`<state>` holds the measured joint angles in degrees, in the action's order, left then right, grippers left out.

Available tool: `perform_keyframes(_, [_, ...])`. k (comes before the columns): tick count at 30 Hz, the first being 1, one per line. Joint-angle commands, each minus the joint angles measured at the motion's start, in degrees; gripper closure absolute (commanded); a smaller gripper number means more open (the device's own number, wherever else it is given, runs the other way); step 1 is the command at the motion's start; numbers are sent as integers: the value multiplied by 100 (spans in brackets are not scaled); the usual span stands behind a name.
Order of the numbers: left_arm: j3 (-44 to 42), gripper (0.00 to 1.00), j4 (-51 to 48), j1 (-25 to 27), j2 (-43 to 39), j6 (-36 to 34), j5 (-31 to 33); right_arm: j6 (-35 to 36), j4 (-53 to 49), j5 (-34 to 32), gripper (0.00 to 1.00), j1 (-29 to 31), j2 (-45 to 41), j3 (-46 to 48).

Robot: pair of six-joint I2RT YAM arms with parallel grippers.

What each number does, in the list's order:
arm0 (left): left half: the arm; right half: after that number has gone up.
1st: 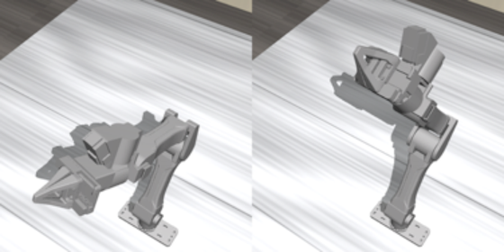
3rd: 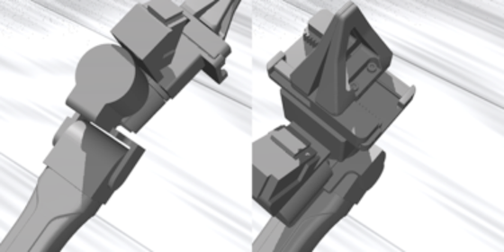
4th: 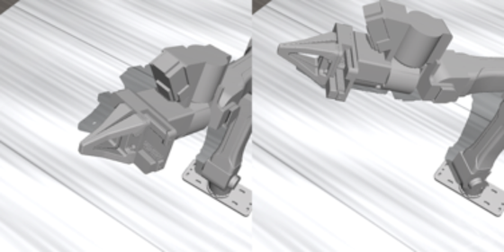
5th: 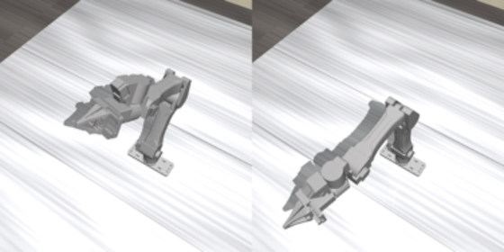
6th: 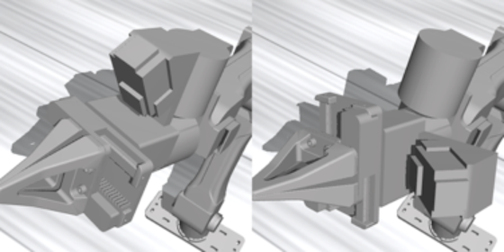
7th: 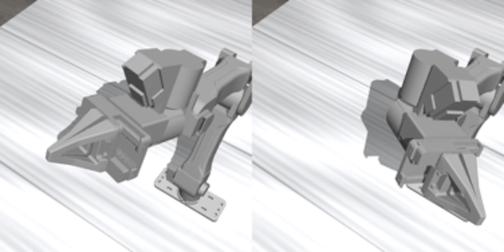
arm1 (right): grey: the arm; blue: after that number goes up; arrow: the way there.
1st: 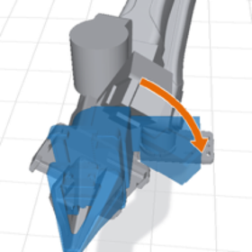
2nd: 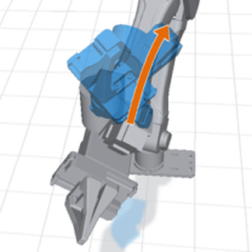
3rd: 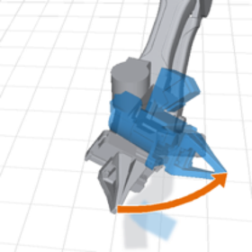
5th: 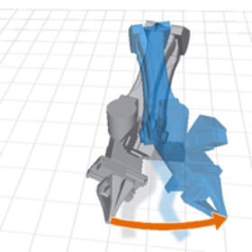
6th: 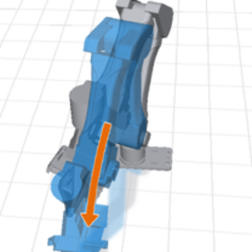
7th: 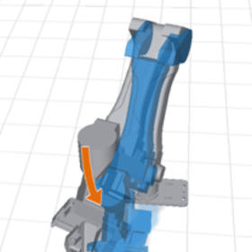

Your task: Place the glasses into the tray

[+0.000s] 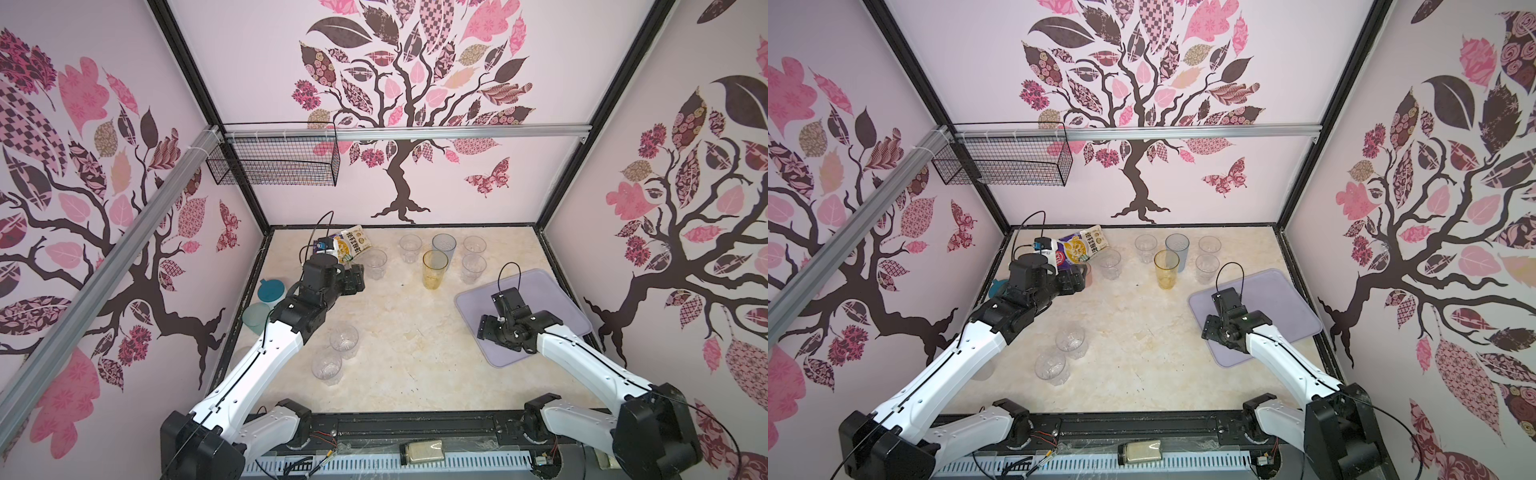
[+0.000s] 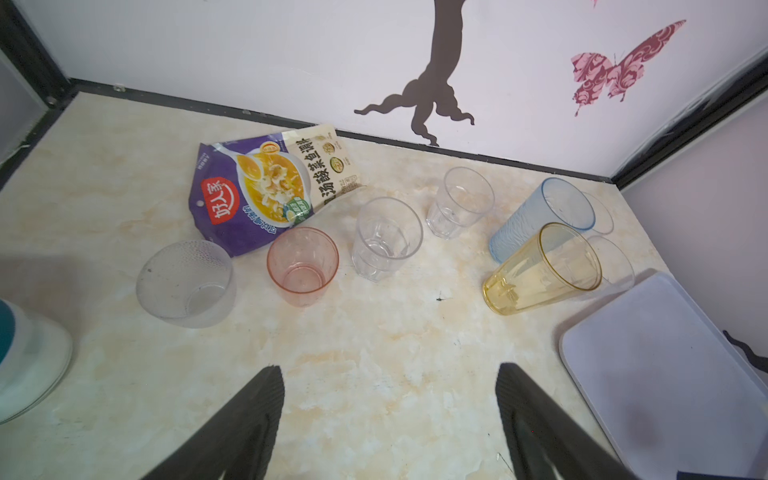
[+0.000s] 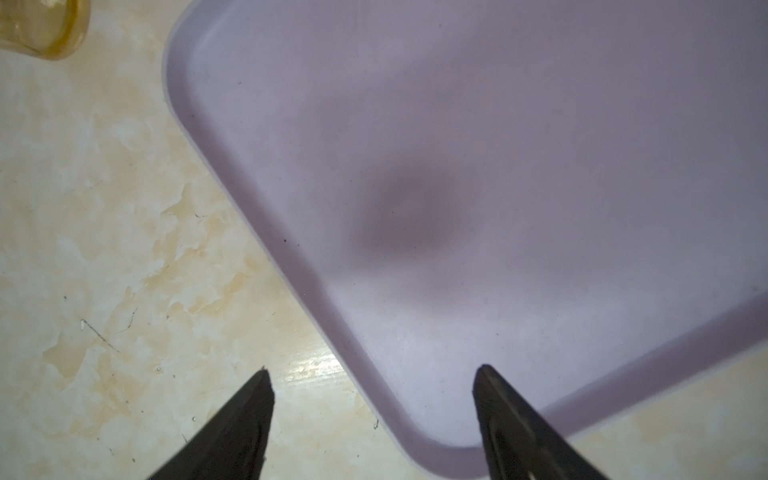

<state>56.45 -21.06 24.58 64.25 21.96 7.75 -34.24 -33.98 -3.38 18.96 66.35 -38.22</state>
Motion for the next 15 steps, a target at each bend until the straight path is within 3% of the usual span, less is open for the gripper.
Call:
perform_keyframes(1, [-179, 17, 187, 47, 49, -137, -211, 51, 102, 180, 28, 113, 282, -35])
perform_keyframes(15, [-274, 16, 270, 40, 123, -166, -234, -255, 881, 366, 31, 1171, 1662, -317])
